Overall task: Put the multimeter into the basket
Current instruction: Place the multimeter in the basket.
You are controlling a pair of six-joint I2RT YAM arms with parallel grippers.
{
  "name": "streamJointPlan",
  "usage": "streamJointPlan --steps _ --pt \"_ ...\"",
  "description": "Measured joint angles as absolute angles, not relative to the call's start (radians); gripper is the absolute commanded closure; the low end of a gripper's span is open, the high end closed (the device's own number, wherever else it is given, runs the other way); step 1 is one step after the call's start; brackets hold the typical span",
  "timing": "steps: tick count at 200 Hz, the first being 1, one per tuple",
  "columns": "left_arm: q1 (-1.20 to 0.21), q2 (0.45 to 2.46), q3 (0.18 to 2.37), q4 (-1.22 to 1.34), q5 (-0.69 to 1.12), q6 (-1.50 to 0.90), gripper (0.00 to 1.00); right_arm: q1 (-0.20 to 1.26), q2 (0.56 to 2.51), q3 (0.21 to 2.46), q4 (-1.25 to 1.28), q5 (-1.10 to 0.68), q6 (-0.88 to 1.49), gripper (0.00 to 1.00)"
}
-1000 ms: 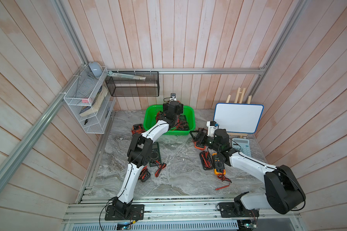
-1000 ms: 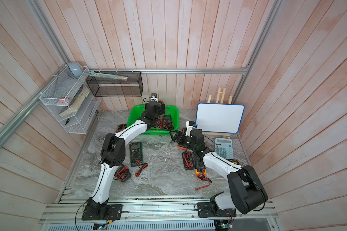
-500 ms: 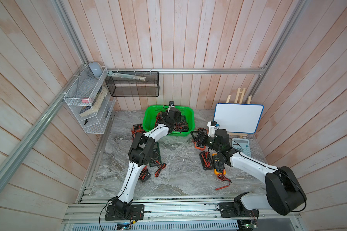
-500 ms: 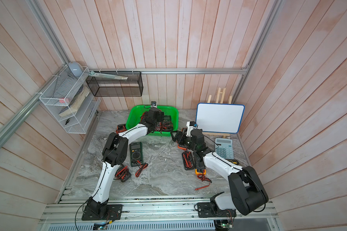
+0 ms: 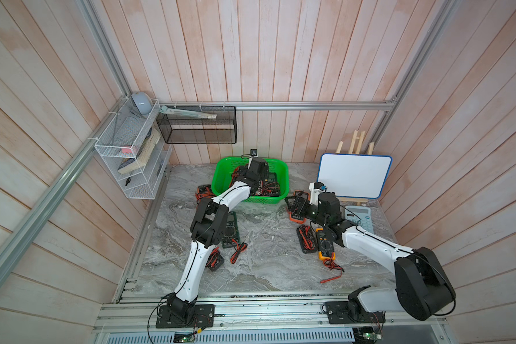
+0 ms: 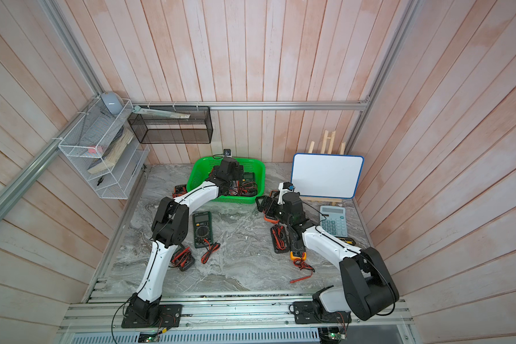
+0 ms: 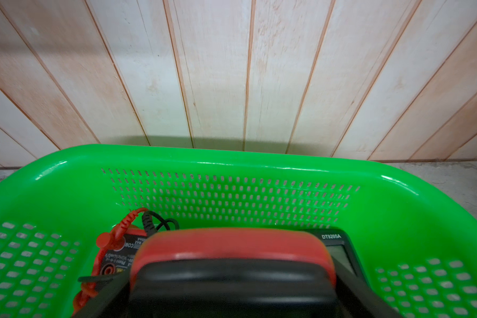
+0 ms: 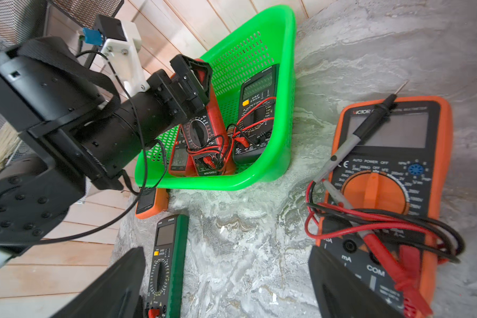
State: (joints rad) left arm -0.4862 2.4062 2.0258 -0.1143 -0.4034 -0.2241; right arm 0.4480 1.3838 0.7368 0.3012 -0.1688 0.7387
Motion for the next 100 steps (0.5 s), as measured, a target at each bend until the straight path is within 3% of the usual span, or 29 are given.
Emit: streamJointPlan --steps 100 --pt "-0.453 2.327 2.076 -0.167 -0.379 -0.229 0.00 0.448 1.385 0.745 0.266 -0.143 0.732 0.02"
